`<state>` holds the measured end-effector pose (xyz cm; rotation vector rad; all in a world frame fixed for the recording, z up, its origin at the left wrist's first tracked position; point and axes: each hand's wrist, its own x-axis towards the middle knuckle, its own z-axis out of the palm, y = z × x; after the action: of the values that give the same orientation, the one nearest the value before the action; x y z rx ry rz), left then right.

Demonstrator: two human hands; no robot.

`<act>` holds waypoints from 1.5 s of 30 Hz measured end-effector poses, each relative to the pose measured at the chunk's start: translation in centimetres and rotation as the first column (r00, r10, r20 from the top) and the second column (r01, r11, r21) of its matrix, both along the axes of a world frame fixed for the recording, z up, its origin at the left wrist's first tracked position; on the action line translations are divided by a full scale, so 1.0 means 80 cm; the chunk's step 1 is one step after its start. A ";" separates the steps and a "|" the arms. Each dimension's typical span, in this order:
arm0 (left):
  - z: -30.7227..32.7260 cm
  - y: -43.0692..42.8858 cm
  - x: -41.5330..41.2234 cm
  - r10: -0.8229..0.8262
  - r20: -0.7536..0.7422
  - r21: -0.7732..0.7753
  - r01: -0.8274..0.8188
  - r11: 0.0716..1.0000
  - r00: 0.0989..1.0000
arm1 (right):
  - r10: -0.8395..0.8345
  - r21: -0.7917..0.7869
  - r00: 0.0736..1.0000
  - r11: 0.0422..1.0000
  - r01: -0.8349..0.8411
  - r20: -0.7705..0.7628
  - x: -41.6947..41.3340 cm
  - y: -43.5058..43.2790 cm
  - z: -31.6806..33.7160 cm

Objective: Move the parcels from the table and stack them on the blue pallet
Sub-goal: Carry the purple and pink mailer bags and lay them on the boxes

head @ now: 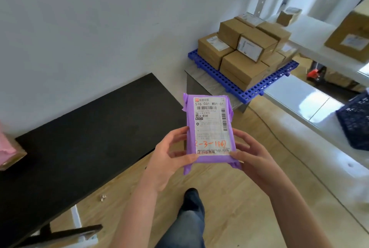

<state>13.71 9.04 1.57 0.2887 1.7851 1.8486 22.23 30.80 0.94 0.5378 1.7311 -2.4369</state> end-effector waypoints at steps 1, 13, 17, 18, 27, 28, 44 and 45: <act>-0.001 0.011 -0.008 -0.025 0.005 0.003 0.025 1.000 1.000 | -0.021 0.012 1.000 1.000 0.021 0.004 -0.001 0.010 0.002; 0.013 0.167 -0.140 -0.274 0.024 0.047 0.272 0.961 0.962 | -0.240 0.076 0.971 0.968 0.239 0.012 -0.075 0.140 0.029; 0.020 0.203 -0.176 -0.309 0.038 0.048 0.307 0.950 0.950 | -0.279 0.081 0.960 0.957 0.277 0.008 -0.100 0.167 0.033; 0.020 0.211 -0.183 -0.315 0.044 0.042 0.314 0.949 0.948 | -0.283 0.090 0.959 0.955 0.281 0.007 -0.105 0.173 0.034; 0.007 0.291 -0.223 -0.312 0.112 0.016 0.312 0.950 0.944 | -0.244 0.121 0.968 0.964 0.237 0.052 -0.150 0.259 0.020; 0.004 0.304 -0.227 -0.297 0.114 0.017 0.297 0.955 0.948 | -0.234 0.120 0.971 0.967 0.227 0.054 -0.157 0.273 0.017; 0.002 0.557 -0.269 0.062 0.115 0.037 -0.067 0.997 0.991 | 0.061 0.256 0.998 0.965 -0.063 0.015 -0.282 0.555 0.023; 0.002 0.570 -0.270 0.075 0.113 0.039 -0.080 0.996 0.991 | 0.082 0.260 0.997 0.962 -0.083 0.016 -0.288 0.569 0.024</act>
<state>-7.88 54.62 1.72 0.1311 1.7045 1.9202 -0.77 76.33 2.83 0.4843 2.0427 -2.1642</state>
